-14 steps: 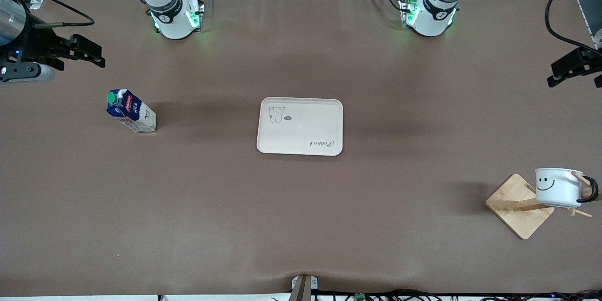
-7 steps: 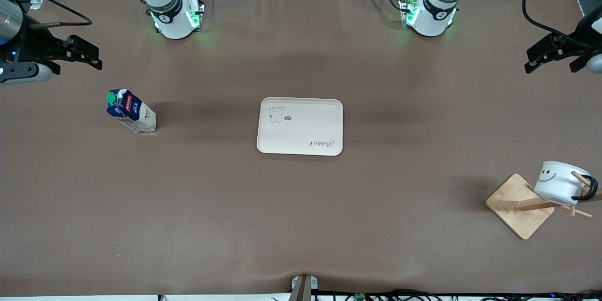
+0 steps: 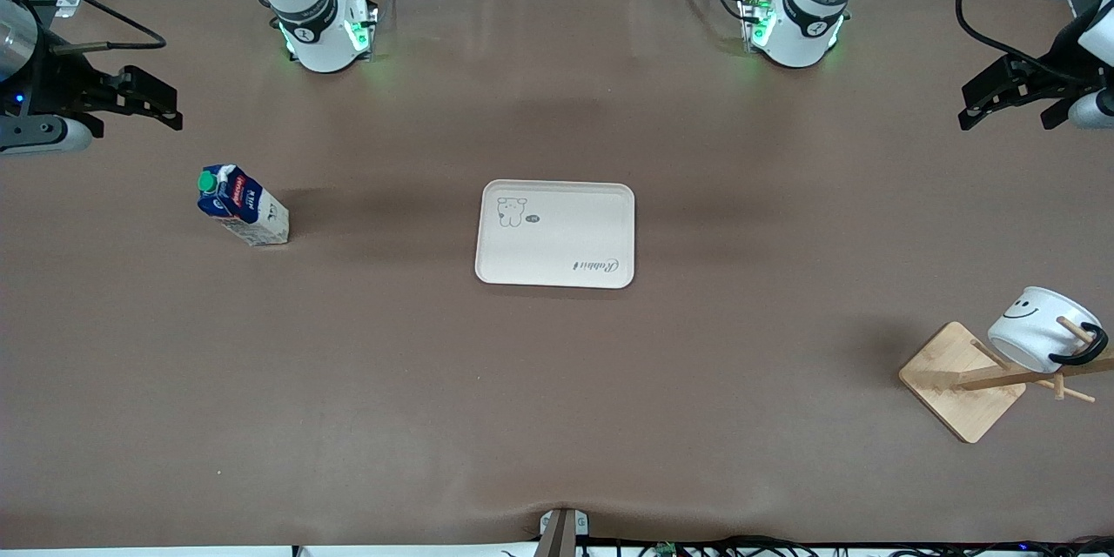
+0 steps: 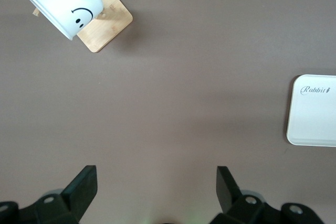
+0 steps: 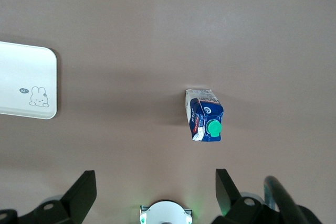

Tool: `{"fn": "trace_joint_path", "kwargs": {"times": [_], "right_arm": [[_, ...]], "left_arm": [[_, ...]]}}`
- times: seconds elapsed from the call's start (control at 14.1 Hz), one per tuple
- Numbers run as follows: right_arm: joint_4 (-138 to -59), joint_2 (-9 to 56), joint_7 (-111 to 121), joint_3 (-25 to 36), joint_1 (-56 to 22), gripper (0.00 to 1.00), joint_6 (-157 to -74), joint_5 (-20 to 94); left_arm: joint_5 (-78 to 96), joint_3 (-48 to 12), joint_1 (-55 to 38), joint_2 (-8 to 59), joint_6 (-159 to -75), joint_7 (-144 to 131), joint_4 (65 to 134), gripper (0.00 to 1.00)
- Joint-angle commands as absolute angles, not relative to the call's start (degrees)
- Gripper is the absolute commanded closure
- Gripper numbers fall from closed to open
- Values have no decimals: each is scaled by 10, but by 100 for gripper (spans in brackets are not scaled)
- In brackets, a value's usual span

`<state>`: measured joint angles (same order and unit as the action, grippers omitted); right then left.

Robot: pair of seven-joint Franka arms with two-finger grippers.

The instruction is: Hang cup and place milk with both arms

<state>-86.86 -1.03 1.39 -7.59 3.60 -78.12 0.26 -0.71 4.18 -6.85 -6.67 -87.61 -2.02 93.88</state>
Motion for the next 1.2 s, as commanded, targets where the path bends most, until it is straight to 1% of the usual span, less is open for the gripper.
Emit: {"fn": "trace_joint_path", "kwargs": {"times": [0.0,0.57,0.85,1.13], "right_arm": [[-875,-22,23,-78,54,0,-781,-4],[-875,-19,28,-76,67,0,-782,0],[-875,-15,30,-12,29,0,-786,-1],[-874,-16,29,-14,25,0,-787,2]], "left_arm": [[-1,50,-76,-69,-878,-17,939,0],[-6,50,-75,-62,-876,-20,923,0],[-6,50,-76,-51,-876,-21,911,0],[-6,50,-76,-50,-873,-23,911,0]]}}
